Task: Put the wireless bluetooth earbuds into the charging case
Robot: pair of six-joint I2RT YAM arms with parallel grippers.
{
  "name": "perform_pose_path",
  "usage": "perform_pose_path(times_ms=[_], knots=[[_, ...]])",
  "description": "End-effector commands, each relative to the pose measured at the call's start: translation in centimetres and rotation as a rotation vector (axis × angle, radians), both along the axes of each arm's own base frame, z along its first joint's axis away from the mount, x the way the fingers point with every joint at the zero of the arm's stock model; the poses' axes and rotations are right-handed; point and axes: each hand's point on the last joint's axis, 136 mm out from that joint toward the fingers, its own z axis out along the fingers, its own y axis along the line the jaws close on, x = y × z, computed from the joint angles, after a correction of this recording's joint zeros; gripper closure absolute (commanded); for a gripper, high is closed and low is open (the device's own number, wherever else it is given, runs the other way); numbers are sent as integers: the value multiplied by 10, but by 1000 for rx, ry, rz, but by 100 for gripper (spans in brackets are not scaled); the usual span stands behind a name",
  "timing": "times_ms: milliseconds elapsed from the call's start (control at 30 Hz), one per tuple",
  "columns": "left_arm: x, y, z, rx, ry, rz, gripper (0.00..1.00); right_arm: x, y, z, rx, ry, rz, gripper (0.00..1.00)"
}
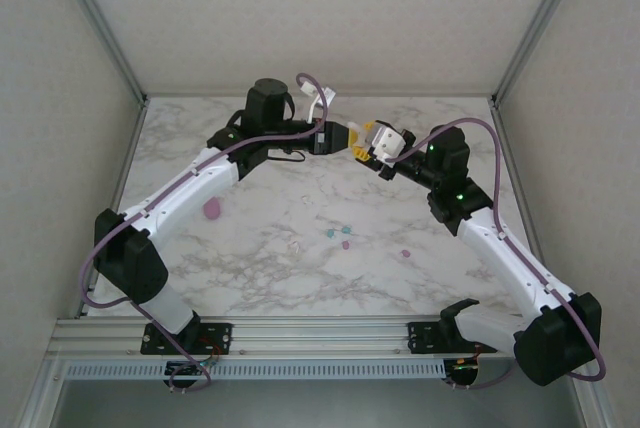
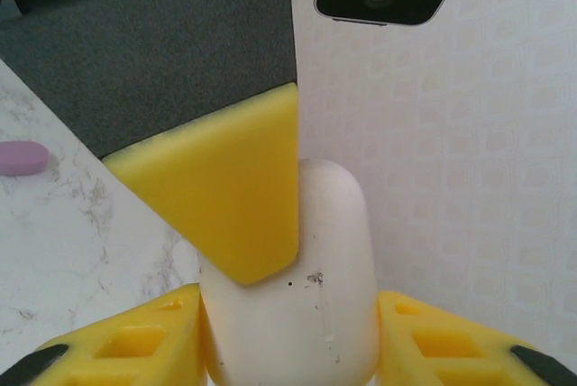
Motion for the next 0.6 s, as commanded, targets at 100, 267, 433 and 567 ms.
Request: perform_pose_path(times_ms=[100,267,433,567], knots=[[-13,-7,9,-4,-10,-62,70,4,0,16,-18,-46,-22,60],[-13,-8,10,-2,-13,-60,70,2,3,16,-25,-46,-13,59],[-11,-7,15,-14,-28,-49,69,1,5,12,-42,-37,-4,60],[-9,-7,16,-16,-37,-36,67,0,5,11,-50,-34,0,59]])
